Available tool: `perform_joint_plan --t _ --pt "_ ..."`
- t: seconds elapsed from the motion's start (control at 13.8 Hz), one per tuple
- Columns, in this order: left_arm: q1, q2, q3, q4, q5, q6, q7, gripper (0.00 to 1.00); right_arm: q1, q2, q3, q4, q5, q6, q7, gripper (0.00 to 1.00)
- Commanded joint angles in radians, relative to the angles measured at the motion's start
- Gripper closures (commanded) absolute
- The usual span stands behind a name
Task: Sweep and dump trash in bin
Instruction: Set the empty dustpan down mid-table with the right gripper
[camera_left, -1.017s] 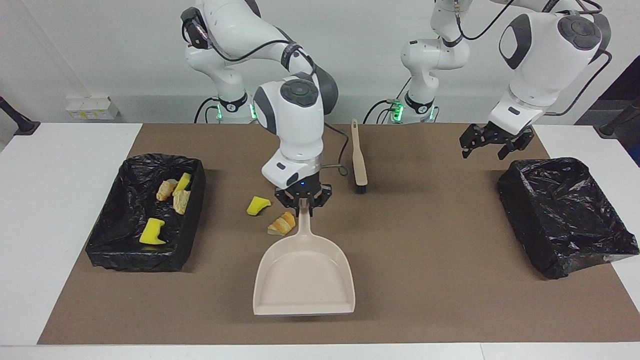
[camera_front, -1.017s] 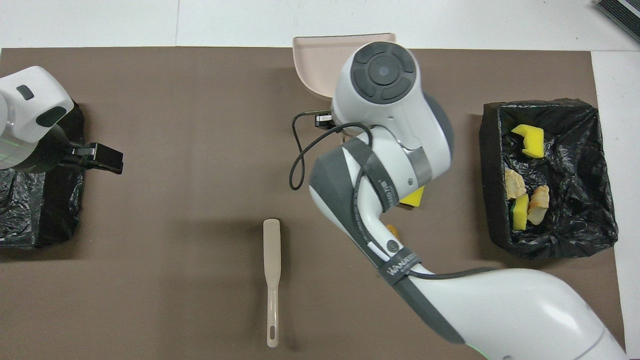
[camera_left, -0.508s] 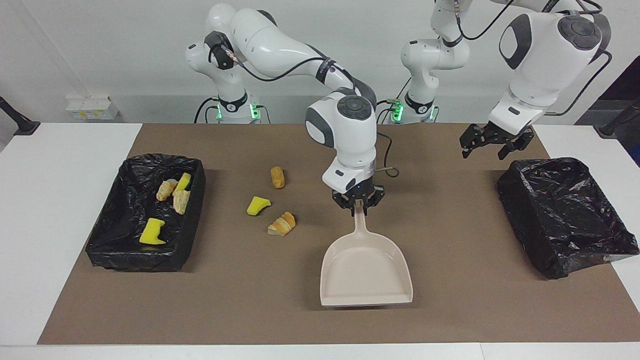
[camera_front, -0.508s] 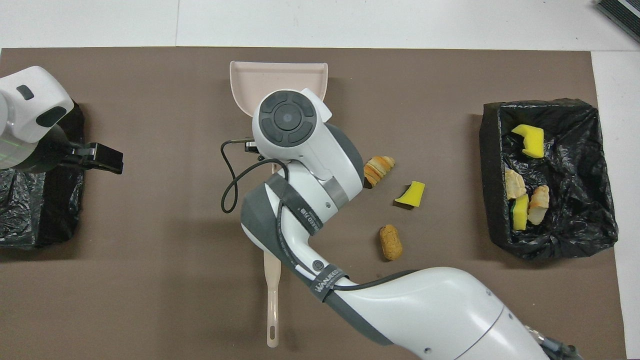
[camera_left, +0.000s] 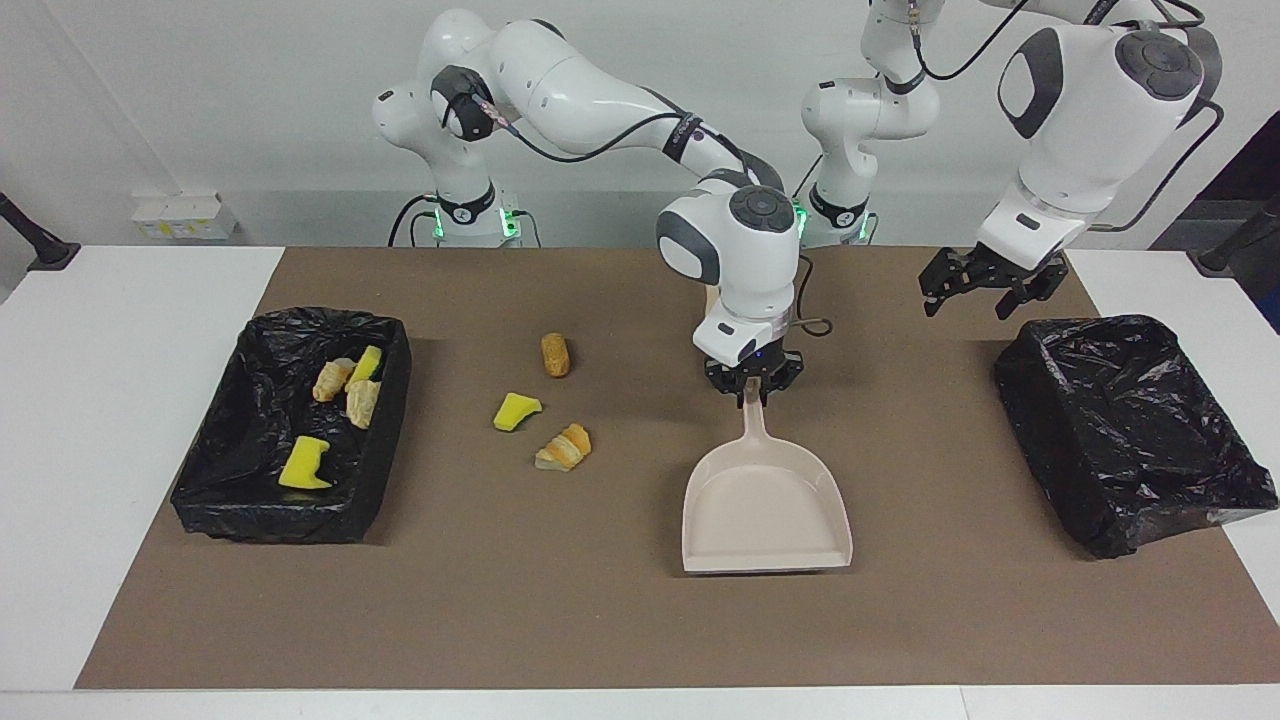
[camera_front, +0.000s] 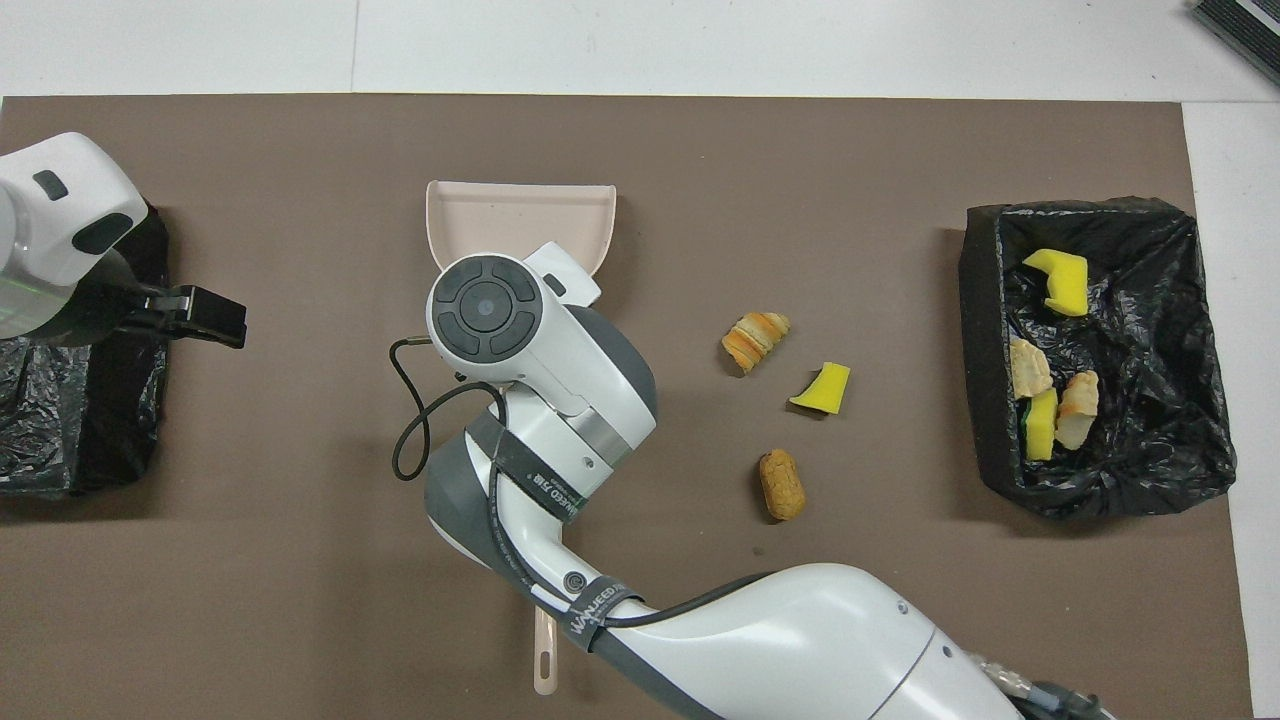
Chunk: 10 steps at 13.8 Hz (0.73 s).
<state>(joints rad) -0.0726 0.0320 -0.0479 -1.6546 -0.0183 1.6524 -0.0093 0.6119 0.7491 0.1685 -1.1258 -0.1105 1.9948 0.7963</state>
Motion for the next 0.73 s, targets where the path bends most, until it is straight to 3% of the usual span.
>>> perform_joint_plan --t 0.0,0.07,0.22,0.29,0.36,0.65 --pt "0.002 -0.001 -0.003 0.003 0.018 -0.011 0.008 0.00 -0.024 -0.010 0.000 -0.038 0.006 0.012 -0.009 0.97" --pt "0.002 -0.001 -0.003 0.003 0.018 -0.011 0.008 0.00 -0.033 -0.010 -0.001 -0.046 0.006 0.015 -0.028 0.89" --pt "0.002 -0.001 -0.003 0.003 0.018 -0.011 0.008 0.00 -0.043 -0.014 -0.001 -0.058 0.006 0.015 -0.042 0.54" --pt "0.002 -0.001 -0.003 0.003 0.018 -0.011 0.008 0.00 -0.043 -0.014 -0.004 -0.057 0.006 0.015 -0.040 0.09" --pt "0.002 -0.001 -0.003 0.003 0.018 -0.011 0.008 0.00 -0.044 -0.014 -0.004 -0.057 0.008 0.016 -0.038 0.00" --pt "0.002 -0.003 -0.003 0.003 0.018 -0.011 0.003 0.00 -0.119 -0.108 -0.012 -0.058 0.011 -0.005 -0.046 0.00"
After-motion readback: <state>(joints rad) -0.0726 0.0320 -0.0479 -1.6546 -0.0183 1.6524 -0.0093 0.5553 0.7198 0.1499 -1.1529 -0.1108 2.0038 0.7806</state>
